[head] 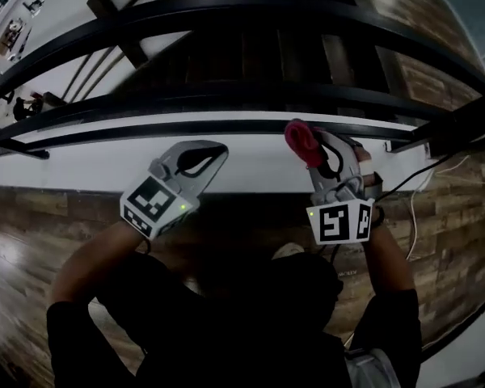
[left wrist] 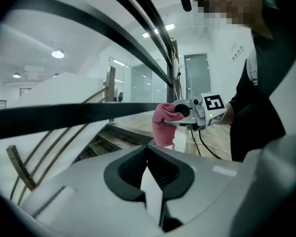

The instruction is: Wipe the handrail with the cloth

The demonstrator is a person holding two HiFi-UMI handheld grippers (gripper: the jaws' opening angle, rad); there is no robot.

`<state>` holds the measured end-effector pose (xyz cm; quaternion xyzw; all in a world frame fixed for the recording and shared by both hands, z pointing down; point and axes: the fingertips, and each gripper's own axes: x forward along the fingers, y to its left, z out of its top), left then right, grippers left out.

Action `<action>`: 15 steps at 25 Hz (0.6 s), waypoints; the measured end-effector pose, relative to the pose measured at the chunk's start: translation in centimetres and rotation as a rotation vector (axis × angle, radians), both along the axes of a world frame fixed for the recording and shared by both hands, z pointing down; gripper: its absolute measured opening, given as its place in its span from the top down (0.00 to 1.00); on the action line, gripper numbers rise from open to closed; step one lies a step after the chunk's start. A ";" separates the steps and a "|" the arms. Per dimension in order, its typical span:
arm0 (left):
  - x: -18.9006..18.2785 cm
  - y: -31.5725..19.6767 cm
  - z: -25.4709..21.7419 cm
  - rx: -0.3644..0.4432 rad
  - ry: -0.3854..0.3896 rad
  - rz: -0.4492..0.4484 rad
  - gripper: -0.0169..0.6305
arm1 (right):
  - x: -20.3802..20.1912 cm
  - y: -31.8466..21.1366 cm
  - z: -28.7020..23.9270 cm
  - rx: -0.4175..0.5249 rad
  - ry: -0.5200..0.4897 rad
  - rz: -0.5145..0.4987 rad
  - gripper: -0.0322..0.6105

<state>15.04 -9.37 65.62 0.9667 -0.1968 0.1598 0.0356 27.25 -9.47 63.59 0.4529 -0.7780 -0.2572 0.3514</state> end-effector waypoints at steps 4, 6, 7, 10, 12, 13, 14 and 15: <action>-8.0 -0.6 -2.8 0.020 0.098 -0.083 0.97 | -7.3 -0.1 -4.6 0.059 -0.063 -0.107 0.88; -11.6 -1.0 -3.9 0.060 0.139 -0.101 0.98 | -10.6 0.1 -6.4 0.071 -0.079 -0.153 0.88; -13.3 -1.3 -4.5 0.080 0.157 -0.109 0.98 | -11.9 0.2 -7.1 0.066 -0.104 -0.171 0.88; -17.5 -2.0 -6.8 0.123 0.223 -0.143 0.98 | -14.9 0.4 -9.5 0.045 -0.255 -0.189 0.88; -19.8 -1.7 -9.4 0.119 0.266 -0.154 0.98 | -17.1 1.1 -11.8 0.059 -0.299 -0.196 0.88; -20.8 -1.4 -10.9 0.111 0.274 -0.155 0.98 | -18.3 1.5 -13.1 0.073 -0.262 -0.219 0.88; -21.7 -1.1 -12.5 0.106 0.270 -0.157 0.98 | -19.6 1.8 -14.9 0.096 -0.213 -0.262 0.88; -22.6 -0.8 -14.1 0.108 0.253 -0.164 0.98 | -20.9 1.9 -17.1 0.123 -0.170 -0.325 0.88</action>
